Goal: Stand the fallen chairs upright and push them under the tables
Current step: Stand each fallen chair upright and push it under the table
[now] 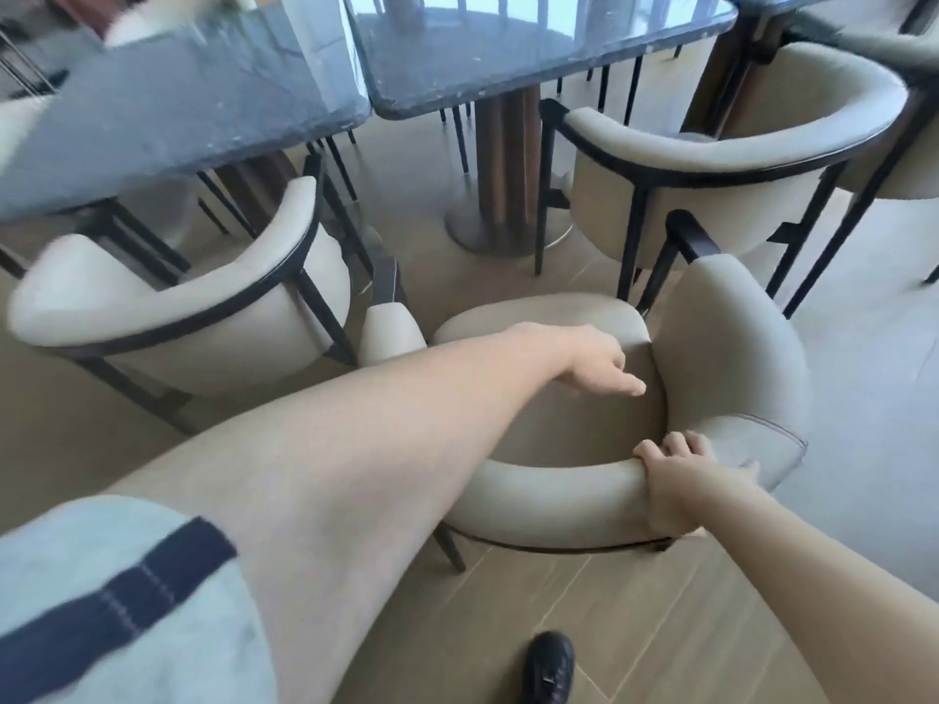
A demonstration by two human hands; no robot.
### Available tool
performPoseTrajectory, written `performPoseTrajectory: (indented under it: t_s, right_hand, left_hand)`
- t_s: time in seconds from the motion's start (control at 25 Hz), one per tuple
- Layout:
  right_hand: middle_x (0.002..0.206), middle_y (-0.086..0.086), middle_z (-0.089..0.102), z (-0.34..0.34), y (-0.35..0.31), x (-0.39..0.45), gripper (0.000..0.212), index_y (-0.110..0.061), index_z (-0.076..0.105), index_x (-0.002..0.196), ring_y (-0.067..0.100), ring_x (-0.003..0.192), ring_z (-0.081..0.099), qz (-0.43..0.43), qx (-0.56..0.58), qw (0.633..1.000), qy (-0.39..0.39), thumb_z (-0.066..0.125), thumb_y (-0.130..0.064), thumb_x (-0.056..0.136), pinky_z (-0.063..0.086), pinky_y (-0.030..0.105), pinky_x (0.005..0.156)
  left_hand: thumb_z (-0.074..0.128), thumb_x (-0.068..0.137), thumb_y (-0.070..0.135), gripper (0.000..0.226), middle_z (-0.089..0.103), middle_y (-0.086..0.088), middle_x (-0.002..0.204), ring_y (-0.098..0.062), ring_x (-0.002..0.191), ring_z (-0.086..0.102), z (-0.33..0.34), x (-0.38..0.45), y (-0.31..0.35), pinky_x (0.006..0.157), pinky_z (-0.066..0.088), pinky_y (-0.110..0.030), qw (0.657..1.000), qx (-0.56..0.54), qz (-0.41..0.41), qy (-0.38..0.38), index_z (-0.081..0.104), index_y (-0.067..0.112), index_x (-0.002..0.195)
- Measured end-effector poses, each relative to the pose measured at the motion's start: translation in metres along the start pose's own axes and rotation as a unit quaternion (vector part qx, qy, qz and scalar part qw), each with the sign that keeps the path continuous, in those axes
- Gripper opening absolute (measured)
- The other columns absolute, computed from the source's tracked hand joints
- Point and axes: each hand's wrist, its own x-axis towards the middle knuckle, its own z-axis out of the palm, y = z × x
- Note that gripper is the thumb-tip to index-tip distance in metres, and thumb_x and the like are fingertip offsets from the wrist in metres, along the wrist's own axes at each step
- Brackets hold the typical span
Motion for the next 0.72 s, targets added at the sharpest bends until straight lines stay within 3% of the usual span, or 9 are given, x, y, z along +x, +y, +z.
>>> performPoseTrajectory:
  t_s: [0.04, 0.12, 0.2, 0.24, 0.32, 0.4, 0.52, 0.6, 0.72]
  right_hand:
    - [0.148, 0.004, 0.029, -0.011, -0.001, 0.008, 0.065, -0.024, 0.029, 0.147, 0.028, 0.144, 0.017, -0.005, -0.005, 0.999, -0.034, 0.053, -0.027, 0.087, 0.027, 0.045, 0.108]
    - [0.141, 0.009, 0.047, -0.03, -0.004, 0.022, 0.05, -0.015, 0.047, 0.139, 0.03, 0.131, 0.041, -0.026, 0.019, 0.998, -0.061, 0.053, -0.024, 0.09, 0.038, 0.039, 0.107]
    - [0.113, 0.007, 0.065, -0.053, -0.003, 0.025, 0.023, -0.014, 0.064, 0.112, 0.026, 0.099, 0.058, -0.045, 0.115, 0.992, -0.032, 0.054, -0.021, 0.092, 0.047, 0.027, 0.085]
    - [0.093, 0.005, 0.065, -0.063, -0.002, 0.023, 0.014, -0.014, 0.064, 0.092, 0.025, 0.084, 0.059, -0.052, 0.185, 0.981, -0.006, 0.052, -0.02, 0.091, 0.046, 0.022, 0.068]
    - [0.07, 0.006, 0.062, -0.086, -0.005, 0.012, 0.02, -0.012, 0.057, 0.073, 0.027, 0.069, 0.065, -0.07, 0.368, 0.926, 0.042, 0.049, -0.019, 0.089, 0.039, 0.017, 0.046]
    - [0.078, 0.009, 0.071, -0.108, -0.015, -0.007, 0.019, -0.011, 0.062, 0.076, 0.026, 0.074, 0.073, -0.085, 0.509, 0.854, 0.062, 0.05, -0.021, 0.088, 0.042, 0.019, 0.048]
    - [0.087, 0.003, 0.073, -0.138, -0.033, -0.049, 0.015, -0.014, 0.066, 0.087, 0.019, 0.072, 0.072, -0.136, 0.591, 0.794, 0.049, 0.052, -0.02, 0.089, 0.049, 0.026, 0.061]
    - [0.089, 0.002, 0.073, -0.152, -0.043, -0.082, 0.016, -0.014, 0.066, 0.093, 0.021, 0.076, 0.072, -0.154, 0.618, 0.77, 0.024, 0.052, -0.019, 0.091, 0.052, 0.031, 0.068]
    - [0.094, 0.004, 0.072, -0.167, -0.064, -0.127, 0.016, -0.012, 0.065, 0.095, 0.022, 0.083, 0.071, -0.182, 0.614, 0.768, -0.001, 0.05, -0.018, 0.091, 0.055, 0.037, 0.079]
  left_hand:
    - [0.042, 0.101, 0.055, 0.046, 0.07, -0.006, 0.108, -0.023, 0.102, 0.066, -0.011, 0.003, 0.003, 0.092, 0.05, -0.035, 0.999, -0.03, 0.003, 0.023, 0.067, 0.016, 0.105]
    - [0.049, 0.1, 0.047, 0.034, 0.073, -0.005, 0.099, -0.02, 0.09, 0.069, -0.029, 0.007, 0.006, 0.08, 0.051, -0.029, 0.992, -0.097, 0.004, 0.08, 0.069, 0.023, 0.086]
    - [0.054, 0.096, 0.041, 0.031, 0.075, -0.001, 0.093, -0.016, 0.081, 0.071, -0.044, 0.001, 0.005, 0.071, 0.05, -0.025, 0.971, -0.189, -0.014, 0.144, 0.07, 0.029, 0.073]
    - [0.055, 0.096, 0.038, 0.028, 0.076, 0.0, 0.092, -0.017, 0.079, 0.072, -0.052, -0.006, 0.003, 0.072, 0.051, -0.025, 0.954, -0.239, -0.029, 0.18, 0.072, 0.026, 0.076]
    - [0.058, 0.095, 0.031, 0.025, 0.077, -0.001, 0.091, -0.021, 0.08, 0.073, -0.061, -0.022, 0.0, 0.075, 0.054, -0.028, 0.9, -0.341, -0.063, 0.263, 0.073, 0.014, 0.085]
    - [0.06, 0.093, 0.027, 0.021, 0.077, -0.002, 0.094, -0.024, 0.089, 0.073, -0.059, -0.041, -0.006, 0.086, 0.056, -0.032, 0.834, -0.423, -0.108, 0.337, 0.074, 0.013, 0.086]
    - [0.061, 0.09, 0.027, 0.017, 0.076, 0.0, 0.101, -0.023, 0.099, 0.07, -0.043, -0.087, -0.01, 0.093, 0.052, -0.03, 0.77, -0.477, -0.16, 0.391, 0.075, 0.017, 0.089]
    - [0.062, 0.089, 0.028, 0.016, 0.075, -0.001, 0.102, -0.022, 0.102, 0.069, -0.037, -0.126, -0.011, 0.085, 0.048, -0.027, 0.739, -0.504, -0.193, 0.403, 0.074, 0.018, 0.089]
    - [0.063, 0.089, 0.027, 0.012, 0.074, -0.007, 0.1, -0.023, 0.098, 0.068, -0.024, -0.189, -0.021, 0.079, 0.046, -0.029, 0.683, -0.558, -0.227, 0.413, 0.071, 0.019, 0.085]
